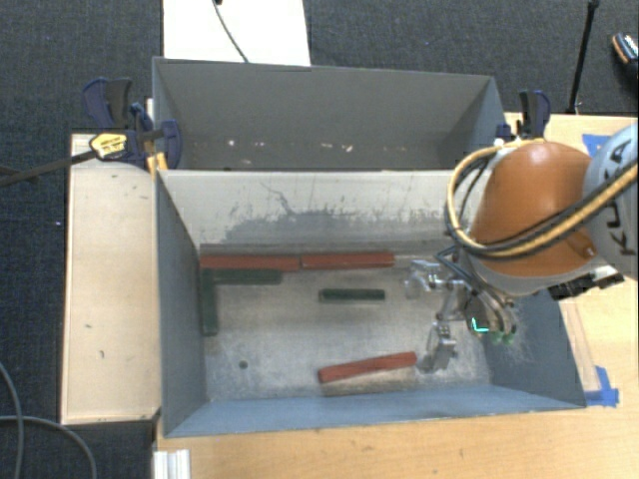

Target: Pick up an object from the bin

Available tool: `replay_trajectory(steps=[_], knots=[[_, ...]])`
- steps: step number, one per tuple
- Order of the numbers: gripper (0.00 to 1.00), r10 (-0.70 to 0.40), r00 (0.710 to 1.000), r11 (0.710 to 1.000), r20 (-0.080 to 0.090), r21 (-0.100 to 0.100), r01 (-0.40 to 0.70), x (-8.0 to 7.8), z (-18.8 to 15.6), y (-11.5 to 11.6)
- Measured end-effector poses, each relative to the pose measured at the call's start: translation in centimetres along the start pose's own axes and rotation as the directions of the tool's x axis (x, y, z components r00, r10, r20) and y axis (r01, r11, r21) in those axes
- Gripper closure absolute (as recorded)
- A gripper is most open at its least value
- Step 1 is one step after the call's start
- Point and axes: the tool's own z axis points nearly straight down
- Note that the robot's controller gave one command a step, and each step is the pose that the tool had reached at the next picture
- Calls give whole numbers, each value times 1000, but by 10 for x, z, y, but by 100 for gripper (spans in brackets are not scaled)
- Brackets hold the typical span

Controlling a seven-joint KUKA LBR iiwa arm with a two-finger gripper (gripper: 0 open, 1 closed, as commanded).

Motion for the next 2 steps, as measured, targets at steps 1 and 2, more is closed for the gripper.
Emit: replay_trajectory(steps=[1, 2], knots=[[0, -112, 994, 994, 11, 1, 112, 4, 119, 31], [0, -126, 992, 992, 12, 0, 126, 0, 86, 47]])
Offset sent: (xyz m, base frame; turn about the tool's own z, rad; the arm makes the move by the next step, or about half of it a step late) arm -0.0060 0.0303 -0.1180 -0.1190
